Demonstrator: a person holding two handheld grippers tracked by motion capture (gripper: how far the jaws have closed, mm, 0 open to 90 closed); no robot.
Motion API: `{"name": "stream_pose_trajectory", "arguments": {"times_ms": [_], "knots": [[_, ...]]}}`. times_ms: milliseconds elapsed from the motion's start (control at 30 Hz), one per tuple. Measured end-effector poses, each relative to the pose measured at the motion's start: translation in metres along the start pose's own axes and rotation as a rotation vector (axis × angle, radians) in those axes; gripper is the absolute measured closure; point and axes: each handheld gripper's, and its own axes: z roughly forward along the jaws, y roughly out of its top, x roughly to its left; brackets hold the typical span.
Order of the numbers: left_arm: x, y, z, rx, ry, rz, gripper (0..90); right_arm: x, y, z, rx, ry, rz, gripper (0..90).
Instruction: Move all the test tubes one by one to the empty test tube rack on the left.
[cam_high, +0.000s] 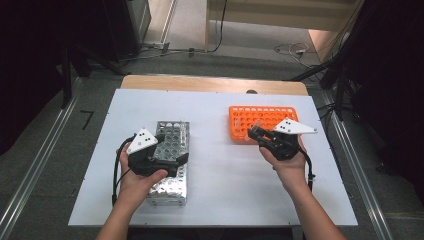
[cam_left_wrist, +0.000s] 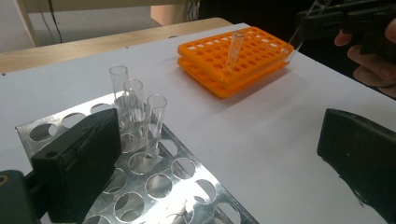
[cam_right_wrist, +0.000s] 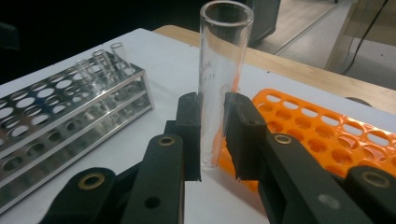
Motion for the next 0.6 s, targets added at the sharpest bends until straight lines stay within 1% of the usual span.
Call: {"name": "stream_pose_trajectory", "arguments": {"times_ms": [33, 167, 267, 467, 600], "knots": [[-0.001, 0.000, 0.000, 0.002, -0.001, 0.002, 0.0, 0.003, -0.001, -0.001, 0.001, 0.005, 0.003, 74.2], [-0.003, 0.001, 0.001, 0.005, 0.000, 0.005, 0.0, 0.014, -0.009, -0.002, 0.010, 0.013, -0.020, 74.1], [-0.005, 0.001, 0.002, 0.006, -0.002, 0.004, 0.0, 0.020, -0.013, -0.002, 0.017, 0.035, -0.024, 74.1], [-0.011, 0.001, 0.005, 0.011, -0.017, 0.018, 0.0, 0.033, -0.016, -0.003, 0.022, 0.069, -0.040, 74.1], [-0.018, 0.002, 0.008, 0.019, -0.031, 0.028, 0.0, 0.038, -0.018, 0.000, 0.033, 0.082, -0.052, 74.1]]}}
